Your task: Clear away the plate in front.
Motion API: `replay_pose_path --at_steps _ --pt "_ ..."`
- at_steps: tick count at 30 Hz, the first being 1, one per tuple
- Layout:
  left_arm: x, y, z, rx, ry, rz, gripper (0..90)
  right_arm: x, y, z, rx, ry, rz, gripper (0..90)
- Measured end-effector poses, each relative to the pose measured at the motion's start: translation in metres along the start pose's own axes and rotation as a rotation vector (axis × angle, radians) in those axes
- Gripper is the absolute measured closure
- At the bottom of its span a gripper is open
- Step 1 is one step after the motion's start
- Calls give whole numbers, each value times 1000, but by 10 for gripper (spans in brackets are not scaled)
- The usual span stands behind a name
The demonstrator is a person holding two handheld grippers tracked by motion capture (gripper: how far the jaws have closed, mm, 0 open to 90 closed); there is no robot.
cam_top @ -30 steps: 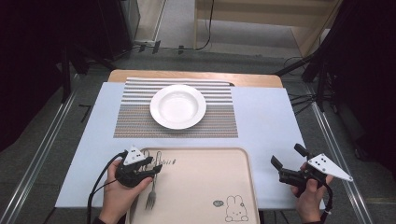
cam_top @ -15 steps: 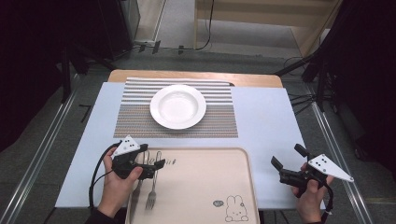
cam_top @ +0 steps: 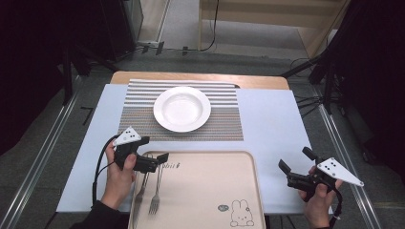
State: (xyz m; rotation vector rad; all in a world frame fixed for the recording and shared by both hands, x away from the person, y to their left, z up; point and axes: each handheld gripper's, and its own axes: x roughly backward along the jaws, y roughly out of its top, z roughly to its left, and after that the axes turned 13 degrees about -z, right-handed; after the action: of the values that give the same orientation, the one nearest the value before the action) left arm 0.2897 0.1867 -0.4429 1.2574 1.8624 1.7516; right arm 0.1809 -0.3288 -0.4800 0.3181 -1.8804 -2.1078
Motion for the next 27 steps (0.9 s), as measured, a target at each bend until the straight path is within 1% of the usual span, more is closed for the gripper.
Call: replay_pose_path --at_steps 4,5,6,9,10,13,17,23,25,27 --pt "-5 5 6 4 -6 -2 0 0 0 0 -1 0 -1 0" --pt "-6 7 8 6 -21 -2 0 0 0 0 -1 1 0 0" --pt "-8 8 8 9 -21 -4 0 0 0 1 -1 1 1 0" --pt "-11 11 12 12 -18 -13 0 0 0 1 1 3 2 0" --pt "-12 12 14 8 -10 -14 0 0 0 1 2 4 2 0" --pt "-16 15 19 16 -10 -17 0 1 0 0 5 6 1 0" --pt "-22 19 25 36 -9 -28 0 2 0 1 0 5 0 0" --pt "-29 27 31 20 6 -25 0 1 0 1 0 8 -3 0" --pt "-31 28 33 24 5 -24 0 2 0 1 -2 7 0 0" --pt "-34 29 35 21 13 -21 0 2 0 1 -2 7 0 0"
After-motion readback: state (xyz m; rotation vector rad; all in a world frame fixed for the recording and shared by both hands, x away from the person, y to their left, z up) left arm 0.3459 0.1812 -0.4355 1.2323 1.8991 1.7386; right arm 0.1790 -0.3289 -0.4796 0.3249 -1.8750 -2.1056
